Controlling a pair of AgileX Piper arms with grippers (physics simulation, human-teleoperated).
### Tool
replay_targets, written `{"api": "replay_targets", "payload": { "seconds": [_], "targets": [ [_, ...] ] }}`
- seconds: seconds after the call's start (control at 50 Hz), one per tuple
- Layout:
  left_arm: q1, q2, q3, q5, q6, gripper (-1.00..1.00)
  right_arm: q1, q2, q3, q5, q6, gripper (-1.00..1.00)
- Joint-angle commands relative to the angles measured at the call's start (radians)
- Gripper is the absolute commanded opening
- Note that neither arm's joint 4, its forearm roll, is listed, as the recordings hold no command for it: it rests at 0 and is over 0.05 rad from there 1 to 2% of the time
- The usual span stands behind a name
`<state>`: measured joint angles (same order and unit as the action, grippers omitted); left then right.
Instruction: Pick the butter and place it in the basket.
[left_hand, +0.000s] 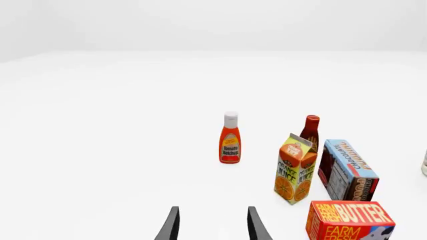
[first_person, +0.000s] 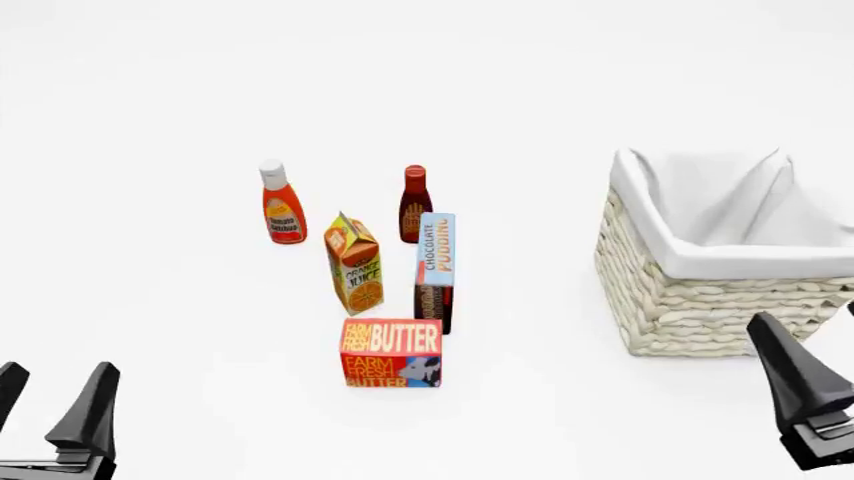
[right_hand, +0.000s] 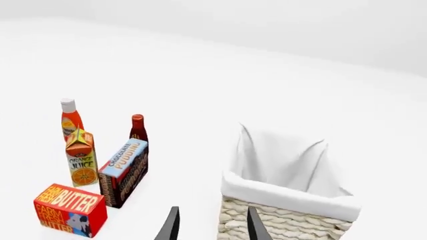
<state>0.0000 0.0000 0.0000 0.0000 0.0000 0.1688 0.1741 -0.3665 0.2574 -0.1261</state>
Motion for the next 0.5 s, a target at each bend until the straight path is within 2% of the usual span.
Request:
{"api": "replay_targets", "payload": {
  "seconds": [0.02,0.06,0.16,0.18,0.26,0.28,0.32,0.36,0.5],
  "targets": [
    [0.0,0.0,0.0,0.0,0.0,1.0,0.143,0.192,-0.176,0.068,-0.022,1.0],
    [0.0,0.0,0.0,0.0,0.0,1.0,0.166,0.203,-0.206,0.078,-0.056,1.0],
    [0.0,0.0,0.0,0.0,0.0,1.0,0.187,0.251,-0.26,0.108,-0.083,1.0],
    [0.0,0.0,0.0,0.0,0.0,1.0,0.193,0.276,-0.271,0.108,-0.11,1.0],
    [0.0,0.0,0.0,0.0,0.0,1.0,0.239,0.334,-0.3,0.13,-0.107,1.0],
    [0.0,0.0,0.0,0.0,0.0,1.0,0.273,0.371,-0.31,0.139,-0.104,1.0],
    [0.0,0.0,0.0,0.0,0.0,1.0,0.256,0.37,-0.321,0.144,-0.141,1.0],
    [0.0,0.0,0.0,0.0,0.0,1.0,0.268,0.393,-0.332,0.151,-0.135,1.0],
    [0.0,0.0,0.0,0.0,0.0,1.0,0.29,0.451,-0.396,0.179,-0.208,1.0]
  ]
}}
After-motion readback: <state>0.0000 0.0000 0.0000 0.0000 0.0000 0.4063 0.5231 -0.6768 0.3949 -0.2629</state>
